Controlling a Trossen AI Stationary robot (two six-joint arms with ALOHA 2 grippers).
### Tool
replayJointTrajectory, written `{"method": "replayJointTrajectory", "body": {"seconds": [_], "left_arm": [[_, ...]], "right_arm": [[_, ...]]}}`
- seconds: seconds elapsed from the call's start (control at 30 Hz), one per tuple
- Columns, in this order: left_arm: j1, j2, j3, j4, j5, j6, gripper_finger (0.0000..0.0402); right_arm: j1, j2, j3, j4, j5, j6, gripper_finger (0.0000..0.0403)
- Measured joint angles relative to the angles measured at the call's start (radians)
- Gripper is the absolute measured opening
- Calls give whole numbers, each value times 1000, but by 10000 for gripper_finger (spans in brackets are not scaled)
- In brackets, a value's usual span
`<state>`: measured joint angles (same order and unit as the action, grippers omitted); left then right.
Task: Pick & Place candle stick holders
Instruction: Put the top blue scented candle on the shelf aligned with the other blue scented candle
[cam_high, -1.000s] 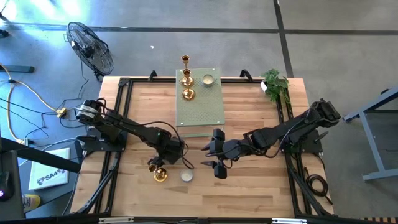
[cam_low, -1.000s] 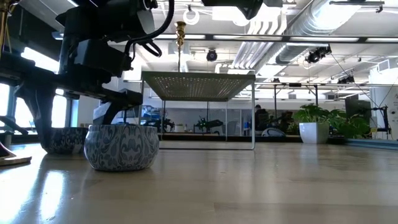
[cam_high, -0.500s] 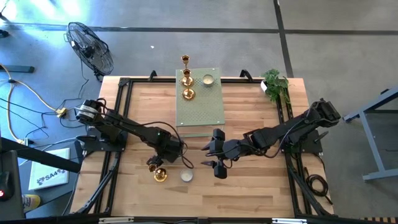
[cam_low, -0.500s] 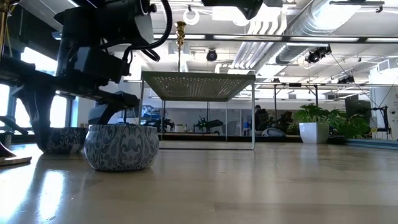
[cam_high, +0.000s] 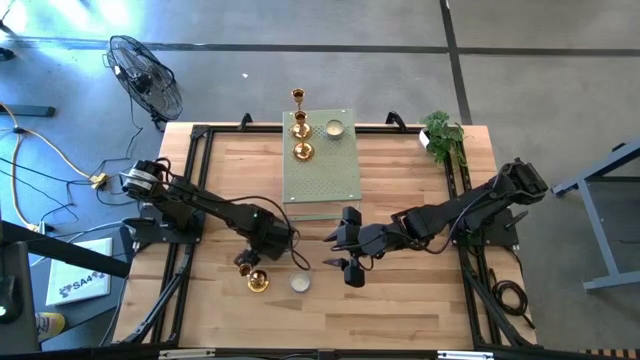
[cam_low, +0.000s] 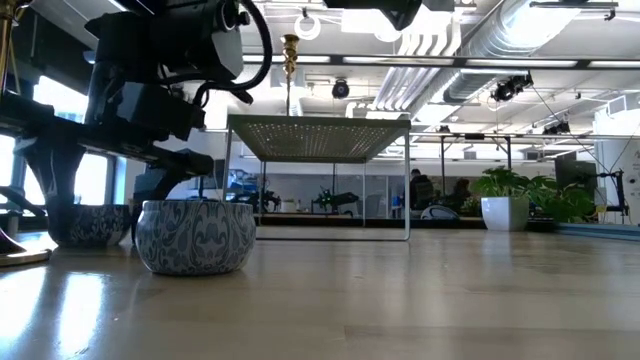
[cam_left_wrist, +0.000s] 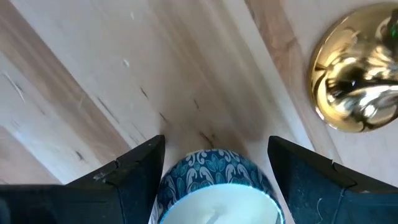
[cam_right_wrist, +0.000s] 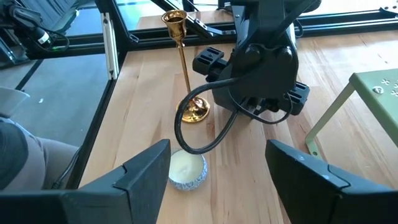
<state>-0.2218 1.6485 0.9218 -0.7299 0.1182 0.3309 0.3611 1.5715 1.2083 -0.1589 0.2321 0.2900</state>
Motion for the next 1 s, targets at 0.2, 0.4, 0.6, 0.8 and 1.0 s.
{"method": "replayJointTrajectory", "body": {"seconds": [0.2, 0.4, 0.6, 0.8, 1.0], "left_arm": [[0, 0, 1, -29, -5, -21, 282], [0, 0, 1, -74, -6, -56, 282], [0, 0, 1, -86, -6, -67, 282], [0, 0, 1, -84, 19, -74, 282], [0, 0, 1, -81, 35, -75, 282]], "right_arm": [[0, 0, 0, 3, 0, -1, 259], [0, 0, 0, 7, 0, -1, 259], [0, 0, 0, 7, 0, -1, 259], [0, 0, 0, 6, 0, 0, 259], [0, 0, 0, 6, 0, -1, 259]]}}
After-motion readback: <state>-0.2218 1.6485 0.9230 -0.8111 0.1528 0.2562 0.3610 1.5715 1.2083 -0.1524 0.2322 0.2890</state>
